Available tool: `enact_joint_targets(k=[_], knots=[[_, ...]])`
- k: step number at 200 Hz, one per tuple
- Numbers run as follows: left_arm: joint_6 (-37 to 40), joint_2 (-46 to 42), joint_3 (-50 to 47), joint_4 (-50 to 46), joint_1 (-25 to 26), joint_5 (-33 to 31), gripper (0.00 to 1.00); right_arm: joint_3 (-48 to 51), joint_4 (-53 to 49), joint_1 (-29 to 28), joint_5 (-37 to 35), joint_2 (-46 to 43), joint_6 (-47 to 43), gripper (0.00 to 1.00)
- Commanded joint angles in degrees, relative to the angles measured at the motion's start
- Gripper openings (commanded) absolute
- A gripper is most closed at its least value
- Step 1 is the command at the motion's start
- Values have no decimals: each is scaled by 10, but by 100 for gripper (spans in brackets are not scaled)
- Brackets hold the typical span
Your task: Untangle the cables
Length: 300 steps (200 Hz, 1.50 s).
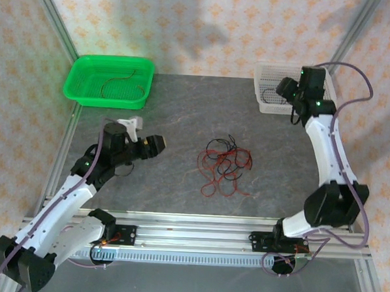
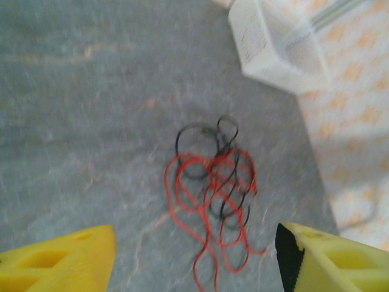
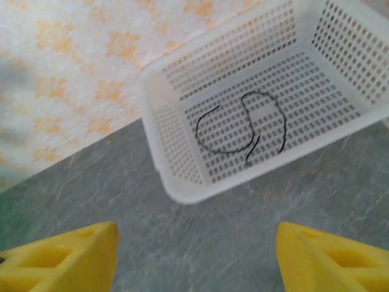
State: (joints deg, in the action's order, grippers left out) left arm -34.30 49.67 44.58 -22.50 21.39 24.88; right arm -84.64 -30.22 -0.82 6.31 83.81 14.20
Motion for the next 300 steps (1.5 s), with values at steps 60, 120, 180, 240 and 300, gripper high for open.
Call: enact_joint_targets(k=[60,120,180,240,300], knots=[[-185,123,-50,61,265,-78,80,162,35,-6,29,-159,6,70],[-309,274,-69,222,351,-69,78,245,55,-10,66,-231,4,71],[-356,403,-41,306,372,-61,76,295,60,-10,90,-288,3,71],[-342,465,13,315,372,-104,67,336,57,-11,101,-334,11,71],[-334,497,31,329,369,-119,50,357,53,-11,100,-356,20,71]])
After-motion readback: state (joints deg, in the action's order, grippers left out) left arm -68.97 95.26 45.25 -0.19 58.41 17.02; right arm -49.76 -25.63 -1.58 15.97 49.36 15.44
